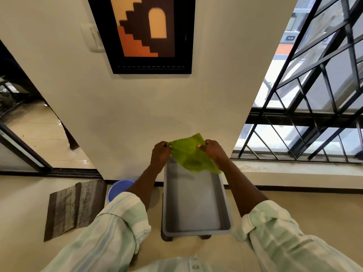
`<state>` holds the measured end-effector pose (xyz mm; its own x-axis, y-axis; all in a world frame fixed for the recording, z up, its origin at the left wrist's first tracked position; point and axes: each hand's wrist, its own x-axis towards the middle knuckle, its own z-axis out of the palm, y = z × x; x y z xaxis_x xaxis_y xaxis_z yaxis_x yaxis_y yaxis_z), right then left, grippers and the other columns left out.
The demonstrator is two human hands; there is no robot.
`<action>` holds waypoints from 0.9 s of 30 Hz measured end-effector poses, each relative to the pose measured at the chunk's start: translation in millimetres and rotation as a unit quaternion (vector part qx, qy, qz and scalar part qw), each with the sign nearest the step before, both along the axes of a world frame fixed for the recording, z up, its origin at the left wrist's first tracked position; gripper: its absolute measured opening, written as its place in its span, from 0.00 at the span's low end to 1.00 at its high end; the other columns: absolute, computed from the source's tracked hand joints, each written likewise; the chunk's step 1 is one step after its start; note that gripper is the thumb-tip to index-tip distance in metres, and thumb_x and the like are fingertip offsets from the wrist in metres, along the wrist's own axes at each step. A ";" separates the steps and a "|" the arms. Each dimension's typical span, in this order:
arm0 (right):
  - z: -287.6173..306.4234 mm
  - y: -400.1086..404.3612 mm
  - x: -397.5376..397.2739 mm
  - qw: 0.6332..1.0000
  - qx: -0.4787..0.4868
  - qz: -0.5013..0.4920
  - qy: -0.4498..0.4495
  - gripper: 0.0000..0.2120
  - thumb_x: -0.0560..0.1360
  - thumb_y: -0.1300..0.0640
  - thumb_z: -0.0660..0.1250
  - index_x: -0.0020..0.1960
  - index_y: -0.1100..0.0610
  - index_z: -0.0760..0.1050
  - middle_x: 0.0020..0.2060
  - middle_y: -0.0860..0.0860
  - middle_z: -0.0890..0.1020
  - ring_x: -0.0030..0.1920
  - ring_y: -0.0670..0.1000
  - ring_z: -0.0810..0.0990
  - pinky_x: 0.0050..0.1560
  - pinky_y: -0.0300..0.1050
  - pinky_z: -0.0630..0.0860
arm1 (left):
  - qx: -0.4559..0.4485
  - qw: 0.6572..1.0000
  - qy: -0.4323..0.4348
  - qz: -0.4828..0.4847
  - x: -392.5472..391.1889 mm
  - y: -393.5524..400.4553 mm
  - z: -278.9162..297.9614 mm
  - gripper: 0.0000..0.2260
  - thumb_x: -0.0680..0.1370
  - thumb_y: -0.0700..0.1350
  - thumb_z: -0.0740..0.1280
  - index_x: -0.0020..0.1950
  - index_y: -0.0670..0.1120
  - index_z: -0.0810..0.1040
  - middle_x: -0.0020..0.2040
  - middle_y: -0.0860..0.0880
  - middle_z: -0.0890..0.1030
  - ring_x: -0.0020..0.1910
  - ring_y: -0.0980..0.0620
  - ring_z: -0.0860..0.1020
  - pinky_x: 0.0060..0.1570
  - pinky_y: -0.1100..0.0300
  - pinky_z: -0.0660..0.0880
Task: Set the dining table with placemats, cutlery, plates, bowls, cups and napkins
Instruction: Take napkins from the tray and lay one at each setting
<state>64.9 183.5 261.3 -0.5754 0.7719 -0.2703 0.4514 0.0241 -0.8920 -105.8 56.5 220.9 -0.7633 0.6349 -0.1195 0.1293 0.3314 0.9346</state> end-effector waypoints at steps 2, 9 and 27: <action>-0.6 4.0 3.5 0.999 -0.034 -0.011 0.032 0.20 0.71 0.50 0.71 0.49 0.68 0.75 0.41 0.62 0.80 0.42 0.60 0.80 0.43 0.50 0.72 | 0.066 0.996 -0.057 -0.008 0.1 -0.1 13.6 0.06 0.76 0.34 0.64 0.42 0.39 0.78 0.39 0.43 0.79 0.41 0.47 0.75 0.45 0.55 0.72; 56.6 1.9 4.1 0.924 -0.220 0.020 0.311 0.13 0.77 0.61 0.65 0.61 0.64 0.75 0.52 0.58 0.84 0.51 0.56 0.83 0.54 0.51 0.80 | 0.284 0.884 -0.362 -0.086 -11.8 4.5 105.1 0.11 0.76 0.47 0.67 0.49 0.41 0.84 0.48 0.42 0.84 0.48 0.43 0.82 0.54 0.53 0.77; -44.4 -29.3 37.6 0.926 -0.350 -0.084 0.112 0.18 0.75 0.52 0.71 0.56 0.65 0.78 0.51 0.63 0.83 0.48 0.60 0.82 0.48 0.53 0.80 | -0.051 0.886 -0.455 -0.078 29.6 -31.4 -16.8 0.13 0.76 0.48 0.70 0.54 0.39 0.81 0.52 0.40 0.83 0.46 0.43 0.83 0.45 0.52 0.81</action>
<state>102.5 154.3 216.9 -0.5655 0.5368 -0.6262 0.1971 -0.6493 -0.7345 -76.2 25.0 204.1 -0.2256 0.6746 -0.7029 -0.6108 0.4641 0.6415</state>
